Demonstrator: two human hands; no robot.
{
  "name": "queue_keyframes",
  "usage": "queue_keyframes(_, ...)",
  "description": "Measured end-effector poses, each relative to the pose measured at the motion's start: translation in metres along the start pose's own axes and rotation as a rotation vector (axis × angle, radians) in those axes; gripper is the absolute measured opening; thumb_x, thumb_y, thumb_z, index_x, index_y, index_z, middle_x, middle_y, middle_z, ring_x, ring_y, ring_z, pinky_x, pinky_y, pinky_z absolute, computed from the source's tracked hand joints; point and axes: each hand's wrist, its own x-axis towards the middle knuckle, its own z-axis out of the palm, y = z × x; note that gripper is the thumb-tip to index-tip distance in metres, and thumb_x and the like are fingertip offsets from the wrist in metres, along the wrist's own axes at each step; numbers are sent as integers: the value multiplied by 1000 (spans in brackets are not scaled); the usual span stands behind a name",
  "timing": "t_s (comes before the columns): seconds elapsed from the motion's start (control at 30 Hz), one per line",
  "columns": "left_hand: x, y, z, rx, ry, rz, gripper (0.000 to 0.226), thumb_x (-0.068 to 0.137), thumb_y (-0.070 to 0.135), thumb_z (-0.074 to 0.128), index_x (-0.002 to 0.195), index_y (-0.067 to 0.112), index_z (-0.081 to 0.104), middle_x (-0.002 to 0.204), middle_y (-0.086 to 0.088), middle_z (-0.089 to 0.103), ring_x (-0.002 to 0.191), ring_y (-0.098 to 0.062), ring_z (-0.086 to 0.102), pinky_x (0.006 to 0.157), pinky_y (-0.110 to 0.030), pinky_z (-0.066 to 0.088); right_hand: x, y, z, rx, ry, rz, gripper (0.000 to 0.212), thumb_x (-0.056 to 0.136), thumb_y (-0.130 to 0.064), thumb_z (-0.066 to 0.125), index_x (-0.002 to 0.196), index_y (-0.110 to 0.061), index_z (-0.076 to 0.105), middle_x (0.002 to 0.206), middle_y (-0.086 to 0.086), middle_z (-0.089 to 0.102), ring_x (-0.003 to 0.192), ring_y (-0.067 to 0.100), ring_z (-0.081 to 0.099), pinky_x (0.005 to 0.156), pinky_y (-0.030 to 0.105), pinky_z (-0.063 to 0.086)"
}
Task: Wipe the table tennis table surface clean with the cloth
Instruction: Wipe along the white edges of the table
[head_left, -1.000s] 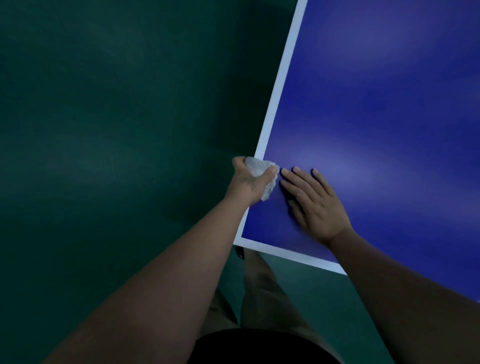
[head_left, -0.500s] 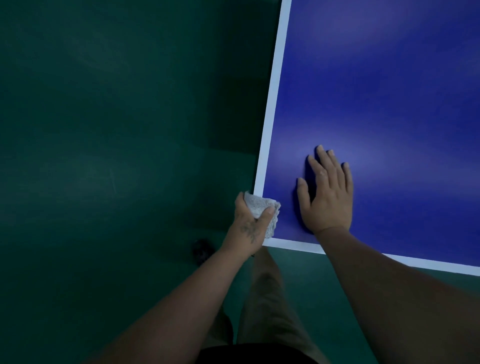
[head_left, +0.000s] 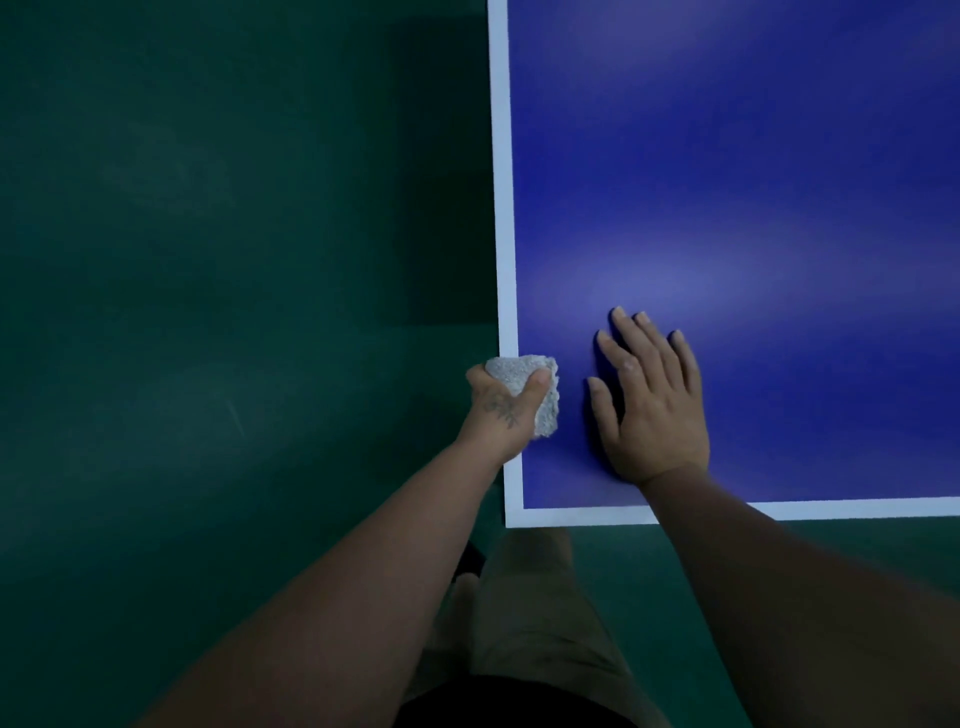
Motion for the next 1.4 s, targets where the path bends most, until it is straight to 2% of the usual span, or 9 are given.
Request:
queue_keyframes(0.3,53,99,-13,26,82,24,73,107,53,54,153,7,19,128,-6,44,110,-20,47,94,-27,36,1,-1,-1,34,-1,7,46,109,-29,54,151,-10,58,170,6,39,160,26,33,126,61,28)
queue_keyframes(0.57,90,171,-21,0,159,45,75,103,55,61,149,8,23,138,-12,53,107,-23,53,92,-30,41,4,0,-3,48,-25,26,48,106,-28,58,151,-11,58,170,5,39,159,26,33,127,60,28)
queue_keyframes(0.83,51,110,-14,11,122,-45,66,97,44,75,127,17,23,121,-7,56,87,-7,58,88,-31,49,3,-1,-4,56,-54,42,50,106,-30,57,153,-12,56,171,4,36,160,24,31,127,59,28)
queue_keyframes(0.97,38,75,-4,-1,126,-47,70,98,44,74,138,16,23,126,-5,53,89,-4,56,68,-19,47,3,-1,-4,71,-45,37,50,106,-29,58,153,-12,57,171,4,37,160,25,32,126,60,30)
queue_keyframes(1.0,40,75,-3,-13,128,-37,73,98,44,74,140,15,23,129,-7,53,93,-8,59,70,-20,50,2,-1,-3,74,-48,39,50,106,-29,58,153,-12,57,171,4,37,160,25,32,126,60,29)
queue_keyframes(1.07,49,84,-4,-1,129,-20,78,96,46,76,142,15,22,138,-11,52,110,-20,63,90,-33,59,2,0,-2,77,-57,40,50,106,-30,57,153,-12,56,171,3,37,160,25,32,127,60,29)
queue_keyframes(1.13,57,98,-7,30,114,-6,75,96,45,77,138,16,21,139,-10,50,118,-24,61,102,-38,54,2,0,-2,80,-54,38,49,107,-32,54,153,-12,57,171,3,38,160,25,32,127,59,29)
queue_keyframes(1.33,75,133,-14,68,123,64,67,98,47,73,132,15,24,127,-7,55,93,-11,60,90,-29,49,2,1,-2,73,-39,32,48,108,-31,54,151,-12,58,170,3,38,160,24,32,127,58,29)
queue_keyframes(1.4,76,129,-12,103,156,106,67,98,52,71,129,16,24,127,-8,56,96,-14,61,89,-32,50,2,1,-1,75,-35,32,48,108,-31,54,152,-12,58,170,3,38,160,24,32,128,57,28)
